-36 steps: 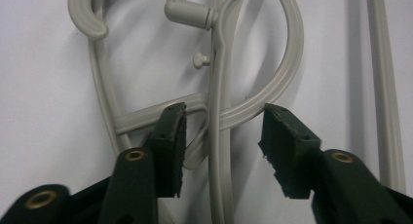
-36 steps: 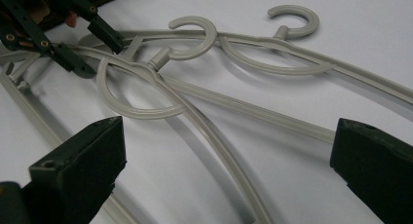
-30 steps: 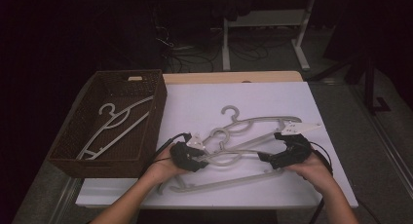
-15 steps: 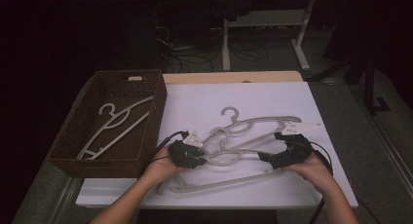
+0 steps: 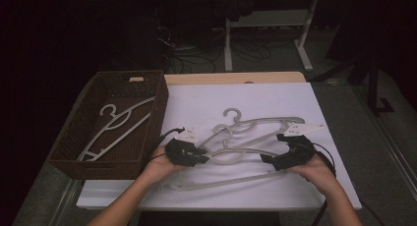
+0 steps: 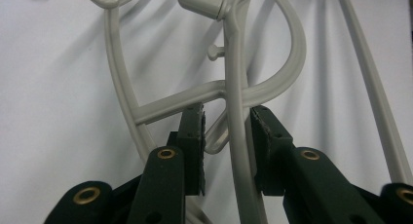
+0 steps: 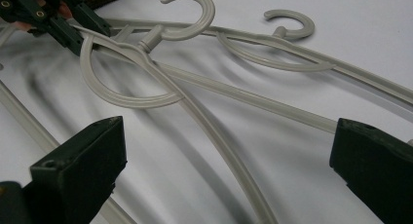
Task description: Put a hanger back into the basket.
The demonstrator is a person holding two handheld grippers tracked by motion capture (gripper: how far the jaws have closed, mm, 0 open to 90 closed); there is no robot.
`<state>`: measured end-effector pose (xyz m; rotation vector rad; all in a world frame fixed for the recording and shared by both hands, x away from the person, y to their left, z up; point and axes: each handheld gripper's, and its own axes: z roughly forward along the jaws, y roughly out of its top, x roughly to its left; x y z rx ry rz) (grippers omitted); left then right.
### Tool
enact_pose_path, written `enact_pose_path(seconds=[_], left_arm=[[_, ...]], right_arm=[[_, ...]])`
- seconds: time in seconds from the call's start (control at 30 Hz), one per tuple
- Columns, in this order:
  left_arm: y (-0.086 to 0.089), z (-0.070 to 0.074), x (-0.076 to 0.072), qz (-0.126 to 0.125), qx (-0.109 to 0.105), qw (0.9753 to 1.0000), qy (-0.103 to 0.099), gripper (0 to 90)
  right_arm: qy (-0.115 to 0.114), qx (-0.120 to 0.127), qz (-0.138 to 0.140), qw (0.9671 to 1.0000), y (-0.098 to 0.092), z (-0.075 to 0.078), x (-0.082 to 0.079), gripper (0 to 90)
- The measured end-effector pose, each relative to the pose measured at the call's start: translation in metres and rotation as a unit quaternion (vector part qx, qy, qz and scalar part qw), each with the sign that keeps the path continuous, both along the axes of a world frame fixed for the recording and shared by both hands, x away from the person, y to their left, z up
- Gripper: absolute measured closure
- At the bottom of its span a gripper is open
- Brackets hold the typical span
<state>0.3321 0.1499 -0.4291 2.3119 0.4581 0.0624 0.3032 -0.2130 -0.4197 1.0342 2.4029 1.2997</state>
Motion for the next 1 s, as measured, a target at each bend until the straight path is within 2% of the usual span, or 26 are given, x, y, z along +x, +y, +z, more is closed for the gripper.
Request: enact_pose_path(seconds=[0.17, 0.3, 0.5, 0.6, 0.83, 1.0], left_arm=[[0.001, 0.003, 0.001, -0.004, -0.012, 0.9999, 0.003, 69.8], [0.004, 0.005, 0.003, -0.003, -0.031, 0.9993, 0.018, 70.1], [0.005, 0.007, 0.005, -0.009, -0.045, 0.9985, 0.029, 71.2], [0.006, 0.010, 0.005, -0.016, -0.060, 0.9974, 0.036, 72.0], [0.005, 0.012, 0.006, -0.022, -0.059, 0.9972, 0.039, 72.4], [0.005, 0.013, 0.005, -0.038, -0.066, 0.9963, 0.039, 73.2]], right_arm=[[0.002, -0.002, 0.002, 1.0000, 0.001, 0.000, 0.000, 0.0], [0.002, -0.004, 0.003, 1.0000, 0.002, -0.001, 0.000, 0.0], [0.004, -0.004, 0.003, 1.0000, 0.002, -0.001, 0.000, 0.0], [0.004, -0.004, 0.003, 1.0000, 0.002, -0.001, 0.000, 0.0], [0.004, -0.006, 0.008, 0.9999, 0.003, -0.002, 0.001, 0.0], [0.005, -0.007, 0.010, 0.9999, 0.004, -0.002, 0.001, 0.0]])
